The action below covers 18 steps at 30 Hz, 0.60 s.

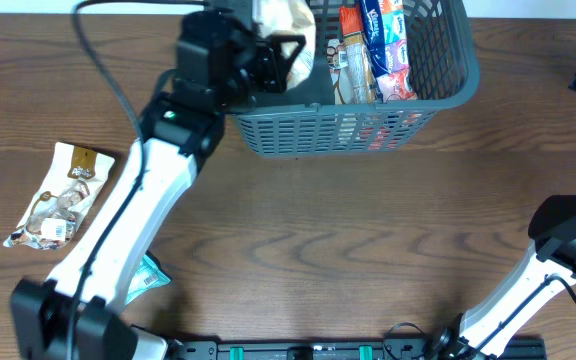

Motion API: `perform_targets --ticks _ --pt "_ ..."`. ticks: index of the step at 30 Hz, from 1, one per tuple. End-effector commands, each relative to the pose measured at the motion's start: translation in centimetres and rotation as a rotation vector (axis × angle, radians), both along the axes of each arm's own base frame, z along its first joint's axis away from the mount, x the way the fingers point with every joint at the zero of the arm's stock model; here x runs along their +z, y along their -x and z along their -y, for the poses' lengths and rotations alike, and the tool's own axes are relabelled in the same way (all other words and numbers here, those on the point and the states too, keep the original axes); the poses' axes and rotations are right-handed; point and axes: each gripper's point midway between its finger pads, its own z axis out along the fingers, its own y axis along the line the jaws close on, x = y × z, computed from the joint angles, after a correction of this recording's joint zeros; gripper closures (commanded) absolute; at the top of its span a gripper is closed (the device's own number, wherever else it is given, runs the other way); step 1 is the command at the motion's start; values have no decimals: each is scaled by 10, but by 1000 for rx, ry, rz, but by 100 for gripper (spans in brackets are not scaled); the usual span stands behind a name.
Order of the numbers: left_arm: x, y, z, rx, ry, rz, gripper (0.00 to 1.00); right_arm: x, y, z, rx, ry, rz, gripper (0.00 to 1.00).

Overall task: Pack container
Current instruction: 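Lift the cream pouch and lower it into the basket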

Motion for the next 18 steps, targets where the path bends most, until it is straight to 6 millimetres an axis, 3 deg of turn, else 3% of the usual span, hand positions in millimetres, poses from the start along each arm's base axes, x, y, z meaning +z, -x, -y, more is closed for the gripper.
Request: perform_targets --ticks 1,6,8,13,14,15,18 --pt "-9 -16 -5 46 -7 -5 94 3 3 2 -20 -2 8 1" --pt "-57 -33 -11 78 -61 -95 94 3 3 2 -20 -2 8 1" --pt "-74 -35 -13 78 -84 -132 89 3 3 2 -20 -2 8 1" --pt "-98 -32 -14 71 -123 -195 85 3 3 2 -20 -2 8 1" --pt "-99 -32 -14 66 -132 -193 73 3 3 2 -20 -2 8 1" --pt "-99 -32 -14 60 -141 -184 54 3 3 2 -20 -2 8 1" --pt "-96 -32 -14 46 -161 -157 31 3 3 2 -20 -2 8 1"
